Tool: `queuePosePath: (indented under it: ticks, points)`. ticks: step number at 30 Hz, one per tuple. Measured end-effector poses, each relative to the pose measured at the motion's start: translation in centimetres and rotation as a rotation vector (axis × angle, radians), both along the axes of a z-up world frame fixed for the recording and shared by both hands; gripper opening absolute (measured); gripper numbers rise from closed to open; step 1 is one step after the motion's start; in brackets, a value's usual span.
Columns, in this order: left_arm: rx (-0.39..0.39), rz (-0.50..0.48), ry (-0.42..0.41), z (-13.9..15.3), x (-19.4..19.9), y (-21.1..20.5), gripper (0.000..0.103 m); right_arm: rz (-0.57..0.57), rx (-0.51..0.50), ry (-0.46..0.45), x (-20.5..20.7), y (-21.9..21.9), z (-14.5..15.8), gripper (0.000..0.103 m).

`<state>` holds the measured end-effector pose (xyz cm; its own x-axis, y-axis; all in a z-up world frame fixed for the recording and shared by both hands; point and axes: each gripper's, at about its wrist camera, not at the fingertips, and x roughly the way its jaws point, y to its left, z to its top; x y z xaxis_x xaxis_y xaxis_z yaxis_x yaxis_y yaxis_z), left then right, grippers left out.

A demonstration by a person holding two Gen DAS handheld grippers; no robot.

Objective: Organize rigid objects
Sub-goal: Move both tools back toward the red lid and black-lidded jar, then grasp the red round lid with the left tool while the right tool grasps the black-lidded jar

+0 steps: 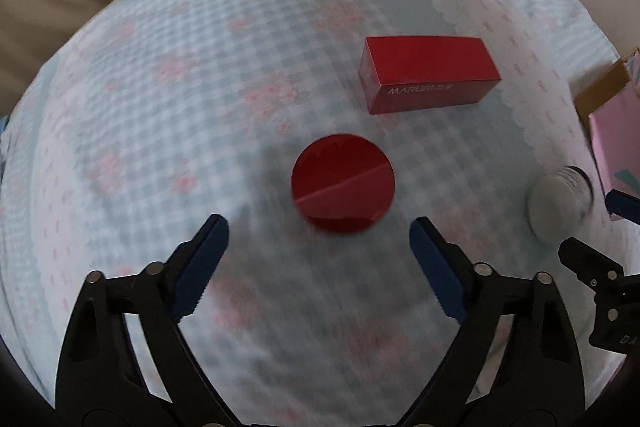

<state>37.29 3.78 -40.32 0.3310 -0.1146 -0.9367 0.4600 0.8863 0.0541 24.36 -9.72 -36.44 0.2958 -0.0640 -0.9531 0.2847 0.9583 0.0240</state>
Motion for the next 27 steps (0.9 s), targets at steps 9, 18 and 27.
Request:
queuePosePath:
  ticks: [9, 18, 27]
  points:
    - [-0.009, -0.026, 0.042, -2.3, 2.1, -1.6, 0.052, -0.010, 0.018, 0.049, 2.3, -1.0, -2.8, 0.054]
    - [-0.013, -0.006, 0.041, -2.2, 1.9, -2.0, 0.051, -0.001, 0.030, 0.052, 2.6, -0.8, -2.7, 0.048]
    - [-0.011, -0.001, 0.016, -0.9, 0.6, -1.2, 0.051, 0.032, 0.032, 0.024, 1.7, -0.5, -1.9, 0.048]
